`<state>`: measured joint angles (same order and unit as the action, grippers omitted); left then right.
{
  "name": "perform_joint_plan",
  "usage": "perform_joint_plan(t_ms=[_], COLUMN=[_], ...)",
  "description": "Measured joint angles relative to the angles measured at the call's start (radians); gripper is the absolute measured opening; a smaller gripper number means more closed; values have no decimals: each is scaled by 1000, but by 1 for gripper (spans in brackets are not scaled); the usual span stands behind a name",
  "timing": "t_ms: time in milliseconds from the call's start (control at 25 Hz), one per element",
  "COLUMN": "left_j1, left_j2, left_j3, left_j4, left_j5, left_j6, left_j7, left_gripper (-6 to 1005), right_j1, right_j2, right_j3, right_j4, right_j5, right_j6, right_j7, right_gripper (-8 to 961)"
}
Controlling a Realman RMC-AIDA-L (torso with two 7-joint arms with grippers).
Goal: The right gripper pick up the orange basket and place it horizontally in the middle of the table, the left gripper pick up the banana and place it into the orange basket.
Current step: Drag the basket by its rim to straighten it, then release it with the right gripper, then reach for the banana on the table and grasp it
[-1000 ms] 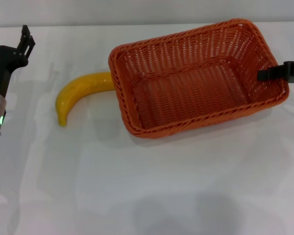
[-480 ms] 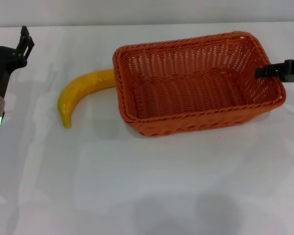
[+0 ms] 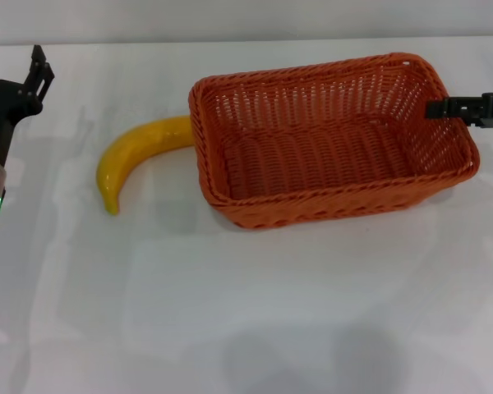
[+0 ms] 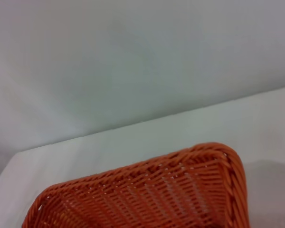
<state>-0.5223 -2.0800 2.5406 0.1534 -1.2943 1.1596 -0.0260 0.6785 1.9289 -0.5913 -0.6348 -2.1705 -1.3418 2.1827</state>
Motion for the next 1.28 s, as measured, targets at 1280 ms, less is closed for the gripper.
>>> perform_joint_plan(t_ms=[1280], left_j1=[18], left_j2=[1], left_j3=[8], left_j4=[52], left_j5=[-22], left_j6=[152], left_j7=[-273], left_gripper=[832], right_j1=[-294], right_j2=[81], right_j3=[-4], right_j4=[5], right_j5=[961], right_j6=[-358], right_j7=[-1182], right_gripper=[857])
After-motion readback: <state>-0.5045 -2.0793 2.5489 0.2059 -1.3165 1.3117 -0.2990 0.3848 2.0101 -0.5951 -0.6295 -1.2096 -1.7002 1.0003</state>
